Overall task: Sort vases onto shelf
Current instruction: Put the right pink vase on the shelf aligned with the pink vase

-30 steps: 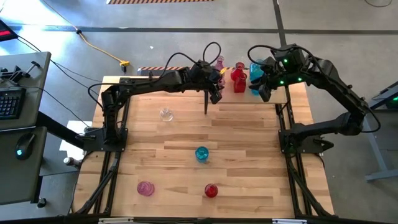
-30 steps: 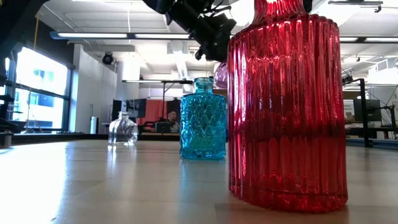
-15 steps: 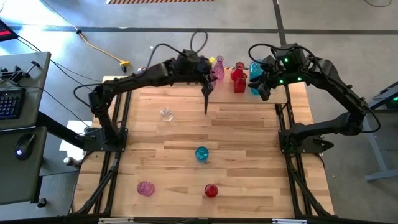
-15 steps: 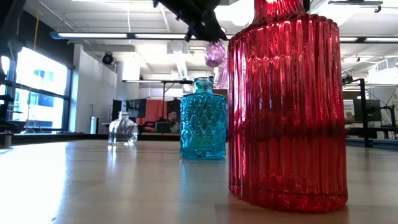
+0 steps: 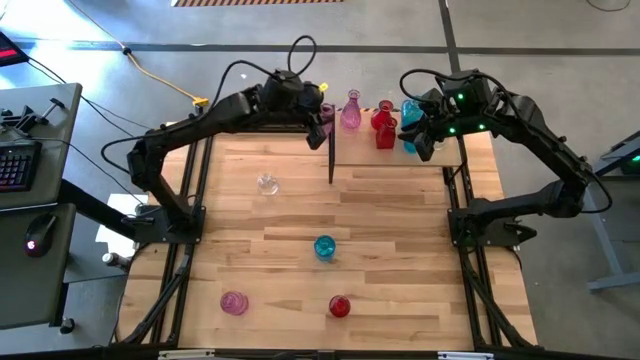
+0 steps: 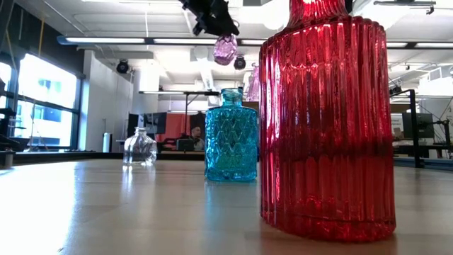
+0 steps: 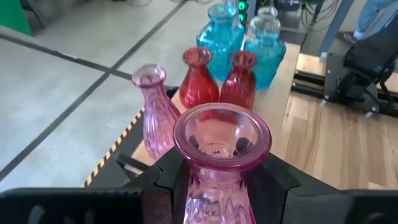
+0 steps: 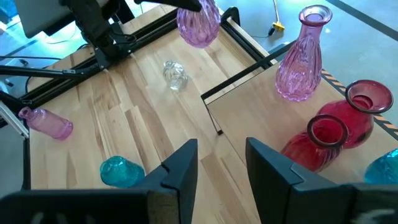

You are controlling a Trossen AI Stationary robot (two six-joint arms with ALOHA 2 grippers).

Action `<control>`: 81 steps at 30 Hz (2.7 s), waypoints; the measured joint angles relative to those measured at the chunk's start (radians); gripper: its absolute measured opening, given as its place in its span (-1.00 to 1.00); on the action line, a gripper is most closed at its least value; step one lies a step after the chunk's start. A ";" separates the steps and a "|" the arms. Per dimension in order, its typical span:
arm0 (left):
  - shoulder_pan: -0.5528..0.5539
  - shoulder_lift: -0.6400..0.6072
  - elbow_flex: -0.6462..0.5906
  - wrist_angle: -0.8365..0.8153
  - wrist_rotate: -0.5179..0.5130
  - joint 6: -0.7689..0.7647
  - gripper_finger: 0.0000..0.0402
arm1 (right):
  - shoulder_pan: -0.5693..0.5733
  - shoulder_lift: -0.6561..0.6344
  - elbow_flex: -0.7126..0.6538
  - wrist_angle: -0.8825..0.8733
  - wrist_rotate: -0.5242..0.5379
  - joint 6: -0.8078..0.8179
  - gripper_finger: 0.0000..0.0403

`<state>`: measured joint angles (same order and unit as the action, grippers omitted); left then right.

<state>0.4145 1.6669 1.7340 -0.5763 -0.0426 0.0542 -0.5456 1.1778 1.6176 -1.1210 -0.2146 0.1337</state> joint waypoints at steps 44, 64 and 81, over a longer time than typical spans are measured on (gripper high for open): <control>0.029 0.130 -0.149 0.491 0.244 -0.129 -0.42 | 0.005 0.000 0.000 0.004 -0.002 0.051 -0.43; 0.020 0.219 -0.148 0.562 0.236 -0.007 -0.43 | 0.005 0.000 0.000 0.004 -0.001 0.048 -0.43; 0.031 0.260 -0.149 0.566 0.195 0.029 -0.43 | 0.005 0.000 0.000 0.004 -0.001 0.049 -0.43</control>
<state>0.4453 1.9265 1.5848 -0.0101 0.1527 0.0834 -0.5407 1.1778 1.6176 -1.1168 -0.2153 0.1825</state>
